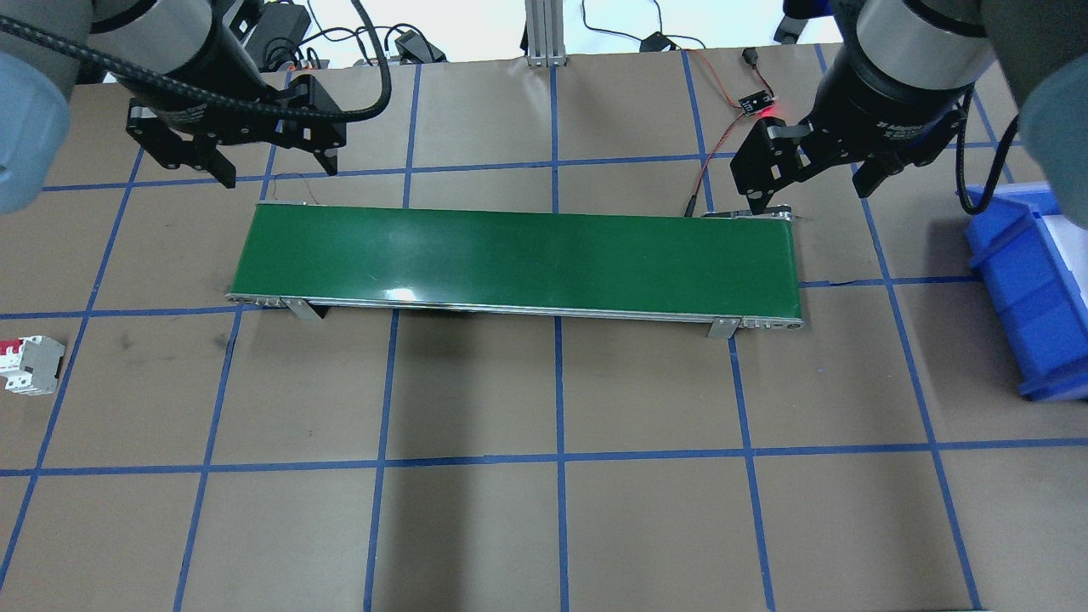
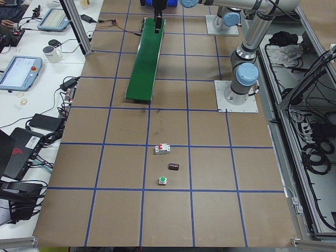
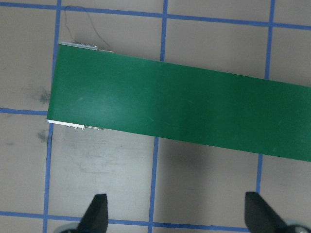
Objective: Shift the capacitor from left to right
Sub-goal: 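Raise the left gripper and swing it outward past the conveyor end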
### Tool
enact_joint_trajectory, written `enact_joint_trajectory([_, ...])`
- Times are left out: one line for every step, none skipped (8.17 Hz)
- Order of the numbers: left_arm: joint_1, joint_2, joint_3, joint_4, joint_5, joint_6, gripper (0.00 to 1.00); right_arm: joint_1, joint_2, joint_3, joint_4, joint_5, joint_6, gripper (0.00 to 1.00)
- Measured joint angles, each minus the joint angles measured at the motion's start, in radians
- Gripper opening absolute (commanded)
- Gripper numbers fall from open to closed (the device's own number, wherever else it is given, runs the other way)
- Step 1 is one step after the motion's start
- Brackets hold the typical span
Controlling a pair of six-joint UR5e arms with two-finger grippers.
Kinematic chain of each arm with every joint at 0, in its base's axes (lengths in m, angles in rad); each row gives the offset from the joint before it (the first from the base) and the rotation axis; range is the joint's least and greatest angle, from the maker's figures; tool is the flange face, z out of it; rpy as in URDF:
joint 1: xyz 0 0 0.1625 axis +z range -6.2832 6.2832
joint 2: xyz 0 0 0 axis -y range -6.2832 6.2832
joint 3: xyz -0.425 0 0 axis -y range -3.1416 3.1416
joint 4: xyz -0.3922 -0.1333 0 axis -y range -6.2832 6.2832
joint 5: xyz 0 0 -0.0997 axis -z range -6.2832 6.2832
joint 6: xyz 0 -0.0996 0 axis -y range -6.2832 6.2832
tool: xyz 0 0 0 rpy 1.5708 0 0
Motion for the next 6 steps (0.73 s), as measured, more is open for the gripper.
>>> enact_joint_trajectory([0.025,0.0,-0.003,-0.026,0.035,0.023,1.0,0.0,0.0,0.0,0.0,0.0,0.0,1.0])
enact_joint_trajectory([0.073,-0.001,0.0,-0.066,0.059,0.039,1.0,0.0,0.0,0.0,0.0,0.001,0.0,1.0])
enact_joint_trajectory([0.144,-0.001,0.004,-0.094,0.07,0.064,1.0,0.0,0.0,0.0,0.0,0.001,0.0,1.0])
enact_joint_trajectory([0.229,0.001,0.008,-0.114,0.078,0.121,1.0,0.0,0.0,-0.001,0.0,0.001,0.0,1.0])
enact_joint_trajectory([0.311,0.003,0.012,-0.129,0.093,0.185,1.0,0.0,0.0,-0.001,0.0,0.001,0.0,1.0])
enact_joint_trajectory([0.393,0.003,0.015,-0.135,0.115,0.247,1.0,0.0,0.0,-0.001,0.0,0.001,0.0,1.0])
